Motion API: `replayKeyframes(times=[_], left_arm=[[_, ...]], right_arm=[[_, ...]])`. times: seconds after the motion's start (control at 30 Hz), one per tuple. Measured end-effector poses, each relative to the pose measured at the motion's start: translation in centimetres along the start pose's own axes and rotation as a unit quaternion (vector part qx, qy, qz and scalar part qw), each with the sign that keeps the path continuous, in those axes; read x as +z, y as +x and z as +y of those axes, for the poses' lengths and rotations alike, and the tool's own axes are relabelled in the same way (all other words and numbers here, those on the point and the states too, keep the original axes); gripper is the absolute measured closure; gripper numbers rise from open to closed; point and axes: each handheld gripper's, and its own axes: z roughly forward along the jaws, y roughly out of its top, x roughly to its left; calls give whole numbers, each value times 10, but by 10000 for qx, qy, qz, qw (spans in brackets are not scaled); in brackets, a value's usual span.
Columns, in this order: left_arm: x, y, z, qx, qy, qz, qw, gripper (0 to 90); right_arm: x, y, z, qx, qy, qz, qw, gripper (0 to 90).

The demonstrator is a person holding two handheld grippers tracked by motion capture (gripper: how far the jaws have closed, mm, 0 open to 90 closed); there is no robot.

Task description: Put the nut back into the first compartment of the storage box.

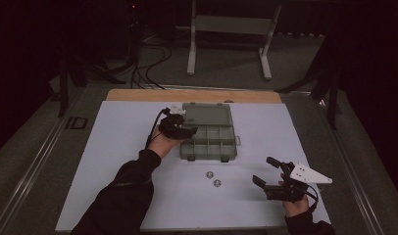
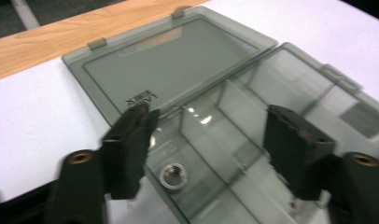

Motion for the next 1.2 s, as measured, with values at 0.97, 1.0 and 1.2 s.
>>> replayKeyframes(times=[0.97,1.0,1.2], left_arm=[[-45,-84,-19,1027,-472,-1463,9828,103],[-42,-86,-23,1069,-454,-1465,9824,113],[-23,-93,-42,1087,-207,-1660,9799,180]], right_arm=[[0,2,1,-24,3,-6,10000,121],[0,2,1,-22,1,-7,10000,121],[-1,2,1,-14,-18,3,10000,121]])
